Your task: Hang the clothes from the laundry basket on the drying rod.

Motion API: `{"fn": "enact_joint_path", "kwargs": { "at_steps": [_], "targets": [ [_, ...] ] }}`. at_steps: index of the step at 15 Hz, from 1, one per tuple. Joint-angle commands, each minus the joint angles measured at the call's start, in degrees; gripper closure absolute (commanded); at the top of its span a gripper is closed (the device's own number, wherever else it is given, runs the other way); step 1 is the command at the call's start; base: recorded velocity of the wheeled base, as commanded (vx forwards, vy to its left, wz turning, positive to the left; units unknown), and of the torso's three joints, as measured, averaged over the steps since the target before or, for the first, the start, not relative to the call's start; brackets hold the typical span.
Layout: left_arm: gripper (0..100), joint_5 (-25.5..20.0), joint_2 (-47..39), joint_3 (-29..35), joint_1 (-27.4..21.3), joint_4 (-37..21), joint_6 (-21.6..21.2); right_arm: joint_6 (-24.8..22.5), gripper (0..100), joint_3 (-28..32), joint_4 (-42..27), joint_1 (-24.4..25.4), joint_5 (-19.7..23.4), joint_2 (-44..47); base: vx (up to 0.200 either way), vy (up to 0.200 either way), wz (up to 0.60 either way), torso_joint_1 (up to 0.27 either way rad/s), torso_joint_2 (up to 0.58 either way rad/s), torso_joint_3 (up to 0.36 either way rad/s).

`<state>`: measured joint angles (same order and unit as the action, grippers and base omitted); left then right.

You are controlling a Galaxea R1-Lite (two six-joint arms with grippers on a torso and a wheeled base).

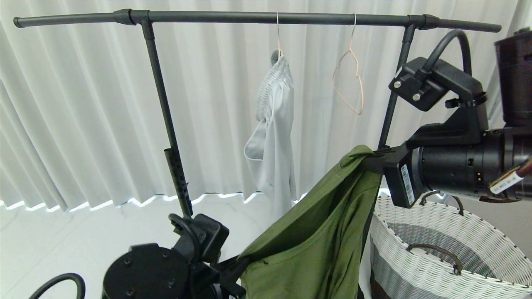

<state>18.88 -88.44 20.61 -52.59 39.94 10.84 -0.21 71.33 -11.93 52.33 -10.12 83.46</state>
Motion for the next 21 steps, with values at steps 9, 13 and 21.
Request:
{"fn": "enact_joint_path", "kwargs": {
  "at_steps": [9,13,21],
  "targets": [
    [100,-15.63,7.93,56.29,18.93,-51.63,-3.45,1.79,100,-5.41,0.51,0.05,0.10,-5.32,0.000,0.000,0.00,0.000,0.00,0.000],
    [100,-15.81,4.42,69.39,19.02,-56.20,-3.54,2.49,100,-2.95,4.20,-0.92,0.01,-7.78,0.000,0.000,0.00,0.000,0.00,0.000],
    [100,-15.63,6.97,68.33,10.05,-55.76,-3.98,2.05,100,6.19,0.07,-4.08,0.10,-10.86,0.000,0.000,0.00,0.000,0.00,0.000]
  ]
}}
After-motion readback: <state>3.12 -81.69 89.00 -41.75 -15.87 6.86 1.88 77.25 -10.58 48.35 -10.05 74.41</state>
